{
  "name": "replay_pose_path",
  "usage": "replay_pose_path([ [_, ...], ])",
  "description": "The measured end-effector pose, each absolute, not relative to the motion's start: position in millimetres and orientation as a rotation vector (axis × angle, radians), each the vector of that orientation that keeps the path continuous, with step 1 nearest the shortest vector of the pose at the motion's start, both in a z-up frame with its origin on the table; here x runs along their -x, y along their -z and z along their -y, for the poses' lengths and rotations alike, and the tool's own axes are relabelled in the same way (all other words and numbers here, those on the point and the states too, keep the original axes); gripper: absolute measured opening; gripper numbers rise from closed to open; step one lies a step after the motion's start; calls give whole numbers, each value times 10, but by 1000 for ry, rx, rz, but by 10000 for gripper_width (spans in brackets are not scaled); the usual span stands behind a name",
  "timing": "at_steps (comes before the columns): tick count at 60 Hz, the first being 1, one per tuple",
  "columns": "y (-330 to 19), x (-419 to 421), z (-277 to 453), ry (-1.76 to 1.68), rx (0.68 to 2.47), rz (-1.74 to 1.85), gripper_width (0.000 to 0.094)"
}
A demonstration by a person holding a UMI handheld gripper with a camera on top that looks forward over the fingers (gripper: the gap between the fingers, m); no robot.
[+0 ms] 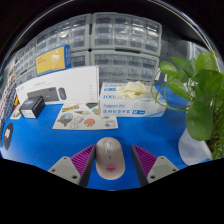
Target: Arrange mouse
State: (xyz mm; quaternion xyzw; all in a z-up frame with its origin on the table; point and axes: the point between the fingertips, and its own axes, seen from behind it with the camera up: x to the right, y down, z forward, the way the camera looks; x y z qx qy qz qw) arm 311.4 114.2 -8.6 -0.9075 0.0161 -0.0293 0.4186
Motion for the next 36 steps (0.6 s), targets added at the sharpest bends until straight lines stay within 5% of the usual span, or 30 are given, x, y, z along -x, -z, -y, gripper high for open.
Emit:
replay_pose_path([
  [13,109,-3074,-1150,12,2280,-63,630],
  [15,114,-3072,-1159,12,2277,-62,466],
  [27,136,-3079,-1162,36,2323,-71,351],
  [28,137,-3079,-1160,39,2327,-75,410],
  [29,136,-3081,-1161,41,2330,-82,323],
  [36,75,-3068,-1141,94,2355,-123,327],
])
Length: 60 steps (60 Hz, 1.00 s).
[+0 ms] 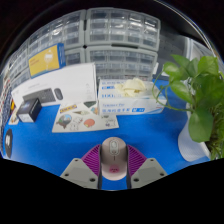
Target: Arrange mouse
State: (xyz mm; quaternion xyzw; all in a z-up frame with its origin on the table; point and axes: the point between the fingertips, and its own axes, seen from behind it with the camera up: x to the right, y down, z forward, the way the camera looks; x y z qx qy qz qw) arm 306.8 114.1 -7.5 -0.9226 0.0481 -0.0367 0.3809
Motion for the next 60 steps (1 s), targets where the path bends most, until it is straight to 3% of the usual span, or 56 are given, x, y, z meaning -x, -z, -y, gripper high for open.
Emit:
replay_pose_path([
  [6,-369,-2853,-1189,113,2283,-176,327],
  [21,-2072,-1260,-1279,103,2021,-136,329],
  [26,-2418,-483,-1264,65,1976,-88,328],
  [31,-2543,288,-1267,23,1956,-29,328],
  [39,-2173,1394,-1270,-43,2008,53,326],
  [48,-1297,2224,-1186,-79,2137,120,325],
  [60,-316,2648,-982,-58,2274,153,328],
])
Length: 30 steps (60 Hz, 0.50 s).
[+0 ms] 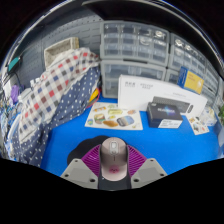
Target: Arrange mouse
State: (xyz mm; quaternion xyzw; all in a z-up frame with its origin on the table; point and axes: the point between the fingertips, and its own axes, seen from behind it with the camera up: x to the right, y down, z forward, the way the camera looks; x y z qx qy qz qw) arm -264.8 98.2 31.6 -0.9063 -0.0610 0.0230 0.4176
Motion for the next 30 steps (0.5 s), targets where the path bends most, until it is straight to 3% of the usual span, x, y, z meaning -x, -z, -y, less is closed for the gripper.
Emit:
replay_pose_path([
  [9,162,2766,-831,-46,2355,180,333],
  [18,141,2768,-852,-63,2340,131,345],
  [27,149,2773,-866,-69,2360,128,481],
  [30,122,2757,-836,-71,2384,109,676],
])
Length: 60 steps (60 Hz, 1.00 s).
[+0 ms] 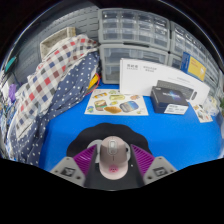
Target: Arrange mouse
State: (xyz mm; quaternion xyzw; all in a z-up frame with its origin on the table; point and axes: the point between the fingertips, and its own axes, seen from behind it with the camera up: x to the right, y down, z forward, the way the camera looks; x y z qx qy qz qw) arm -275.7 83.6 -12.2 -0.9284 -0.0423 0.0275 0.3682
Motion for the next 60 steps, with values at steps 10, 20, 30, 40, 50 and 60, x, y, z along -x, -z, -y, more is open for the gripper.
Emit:
replay_pose_path([
  [10,-500,2516,-859,-29,2300,42,851],
  [20,-1265,2234,-767,-63,2221,-8,865],
  [30,-1771,1660,-540,-34,2175,-54,862],
  [40,-1978,964,-249,-2,2159,-71,863],
  [50,-1949,380,87,-7,2170,-21,852],
  [60,-1840,-75,414,-28,2190,41,851],
])
